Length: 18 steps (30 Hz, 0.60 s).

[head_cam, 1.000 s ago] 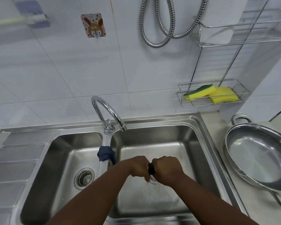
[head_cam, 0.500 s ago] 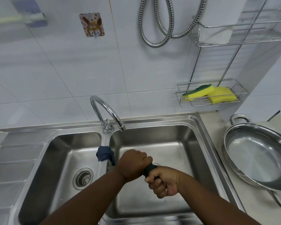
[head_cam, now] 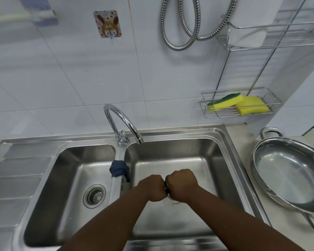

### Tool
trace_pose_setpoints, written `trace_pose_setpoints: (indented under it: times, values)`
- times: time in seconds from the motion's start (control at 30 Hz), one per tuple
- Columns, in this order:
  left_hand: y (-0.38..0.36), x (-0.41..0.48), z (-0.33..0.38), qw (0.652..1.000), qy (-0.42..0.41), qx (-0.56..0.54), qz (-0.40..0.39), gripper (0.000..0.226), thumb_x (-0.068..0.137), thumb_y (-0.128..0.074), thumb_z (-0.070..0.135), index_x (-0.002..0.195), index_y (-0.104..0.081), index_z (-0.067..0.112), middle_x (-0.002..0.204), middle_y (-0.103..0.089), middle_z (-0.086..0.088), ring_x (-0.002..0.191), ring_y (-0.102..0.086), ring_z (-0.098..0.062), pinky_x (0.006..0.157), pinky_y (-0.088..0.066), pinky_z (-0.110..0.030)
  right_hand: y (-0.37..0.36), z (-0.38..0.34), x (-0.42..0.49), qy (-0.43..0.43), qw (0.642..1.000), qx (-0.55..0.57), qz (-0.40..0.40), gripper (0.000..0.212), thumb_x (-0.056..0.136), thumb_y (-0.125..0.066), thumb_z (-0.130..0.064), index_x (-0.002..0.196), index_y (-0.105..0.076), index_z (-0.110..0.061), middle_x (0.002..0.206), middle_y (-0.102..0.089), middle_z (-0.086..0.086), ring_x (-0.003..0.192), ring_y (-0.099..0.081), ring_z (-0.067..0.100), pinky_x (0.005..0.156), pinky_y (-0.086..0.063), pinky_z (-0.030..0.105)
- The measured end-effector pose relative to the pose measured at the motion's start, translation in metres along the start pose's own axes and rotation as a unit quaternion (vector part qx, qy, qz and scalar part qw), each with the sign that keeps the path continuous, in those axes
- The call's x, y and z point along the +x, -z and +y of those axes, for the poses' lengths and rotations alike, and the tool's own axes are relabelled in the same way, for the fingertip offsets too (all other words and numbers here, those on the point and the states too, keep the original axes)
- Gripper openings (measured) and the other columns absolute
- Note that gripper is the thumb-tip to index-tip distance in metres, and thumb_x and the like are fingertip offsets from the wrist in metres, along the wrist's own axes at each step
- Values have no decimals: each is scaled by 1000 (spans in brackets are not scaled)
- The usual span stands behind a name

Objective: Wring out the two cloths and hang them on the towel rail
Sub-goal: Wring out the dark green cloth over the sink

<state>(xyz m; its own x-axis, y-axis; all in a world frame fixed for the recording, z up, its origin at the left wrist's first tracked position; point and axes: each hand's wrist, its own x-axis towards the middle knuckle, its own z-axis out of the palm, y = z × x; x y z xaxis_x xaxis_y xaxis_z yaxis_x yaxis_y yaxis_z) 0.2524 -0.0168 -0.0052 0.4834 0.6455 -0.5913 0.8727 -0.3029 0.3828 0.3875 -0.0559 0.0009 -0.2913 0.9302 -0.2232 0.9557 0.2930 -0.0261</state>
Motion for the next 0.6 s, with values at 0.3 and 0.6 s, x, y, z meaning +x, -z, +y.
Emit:
trace_pose_setpoints:
  times: [0.3, 0.6]
  values:
    - [-4, -3, 1, 966, 104, -230, -53, 19, 69, -70, 16, 59, -54, 14, 53, -38, -1, 43, -31, -15, 44, -27, -21, 6, 13, 6, 81, 989, -89, 81, 33, 41, -85, -31, 40, -54, -21, 31, -46, -5, 23, -38, 11, 43, -14, 13]
    - [-2, -14, -1, 973, 93, -211, -31, 18, 72, -77, 24, 75, -64, 13, 65, -56, -9, 53, -48, -16, 53, -38, -25, -1, 6, 7, 101, 986, -61, 116, 23, 60, -83, -31, 59, -64, -18, 48, -62, -1, 38, -51, 16, 45, -32, 19]
